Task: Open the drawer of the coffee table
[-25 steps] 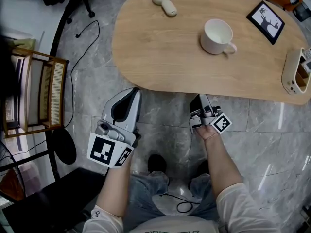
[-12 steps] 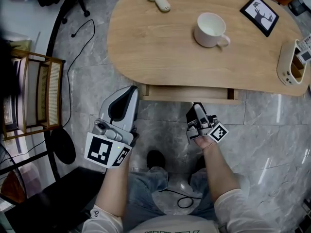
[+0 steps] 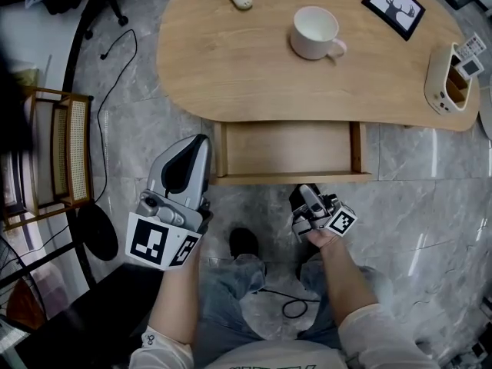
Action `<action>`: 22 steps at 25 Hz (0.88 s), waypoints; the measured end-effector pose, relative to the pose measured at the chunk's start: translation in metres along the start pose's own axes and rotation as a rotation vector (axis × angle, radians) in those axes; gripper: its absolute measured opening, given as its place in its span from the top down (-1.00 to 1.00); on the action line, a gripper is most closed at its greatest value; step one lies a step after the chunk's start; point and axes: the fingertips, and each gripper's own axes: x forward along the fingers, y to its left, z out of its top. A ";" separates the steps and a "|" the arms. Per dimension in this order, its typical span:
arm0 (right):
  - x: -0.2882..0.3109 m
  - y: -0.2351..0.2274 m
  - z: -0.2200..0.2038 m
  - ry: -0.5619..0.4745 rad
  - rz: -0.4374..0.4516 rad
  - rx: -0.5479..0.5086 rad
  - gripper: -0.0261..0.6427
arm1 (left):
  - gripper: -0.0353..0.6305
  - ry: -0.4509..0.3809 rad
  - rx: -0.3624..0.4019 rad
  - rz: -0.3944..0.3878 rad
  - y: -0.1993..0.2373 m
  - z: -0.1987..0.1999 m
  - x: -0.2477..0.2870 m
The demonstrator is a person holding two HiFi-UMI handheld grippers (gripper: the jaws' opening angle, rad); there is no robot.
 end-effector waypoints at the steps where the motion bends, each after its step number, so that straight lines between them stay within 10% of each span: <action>1: 0.000 0.003 0.000 0.002 -0.002 0.001 -0.29 | 0.90 0.000 -0.001 -0.003 -0.001 0.001 0.000; 22: -0.028 -0.028 -0.023 0.175 -0.103 0.000 -0.24 | 0.90 -0.016 0.009 -0.001 -0.001 0.008 -0.002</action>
